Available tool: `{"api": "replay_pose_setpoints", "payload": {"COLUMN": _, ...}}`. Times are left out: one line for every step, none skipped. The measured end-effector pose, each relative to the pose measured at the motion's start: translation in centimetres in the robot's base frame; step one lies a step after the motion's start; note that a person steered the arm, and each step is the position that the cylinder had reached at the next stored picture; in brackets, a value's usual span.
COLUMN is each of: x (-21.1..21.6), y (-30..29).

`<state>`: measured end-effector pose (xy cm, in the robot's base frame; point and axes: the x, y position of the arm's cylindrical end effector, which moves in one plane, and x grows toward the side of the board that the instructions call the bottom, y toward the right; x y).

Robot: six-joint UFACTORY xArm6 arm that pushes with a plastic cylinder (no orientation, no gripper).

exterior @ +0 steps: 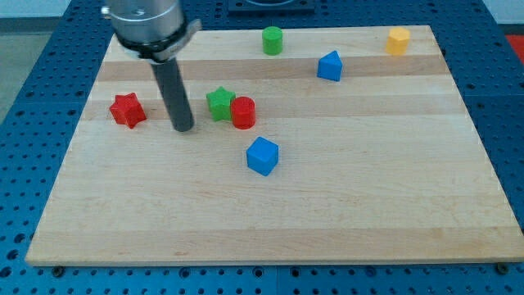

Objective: Move red circle to center right

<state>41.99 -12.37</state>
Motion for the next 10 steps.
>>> {"api": "replay_pose_setpoints", "payload": {"x": -0.5, "y": 2.3}}
{"api": "replay_pose_setpoints", "payload": {"x": -1.3, "y": 4.9}}
{"api": "replay_pose_setpoints", "payload": {"x": -1.6, "y": 8.1}}
{"api": "replay_pose_setpoints", "payload": {"x": -1.8, "y": 11.5}}
{"api": "replay_pose_setpoints", "payload": {"x": -2.4, "y": 15.2}}
{"api": "replay_pose_setpoints", "payload": {"x": -3.5, "y": 17.3}}
{"api": "replay_pose_setpoints", "payload": {"x": -4.4, "y": 18.9}}
{"api": "replay_pose_setpoints", "payload": {"x": -5.0, "y": 21.2}}
{"api": "replay_pose_setpoints", "payload": {"x": -6.6, "y": 23.2}}
{"api": "replay_pose_setpoints", "payload": {"x": -7.3, "y": 25.5}}
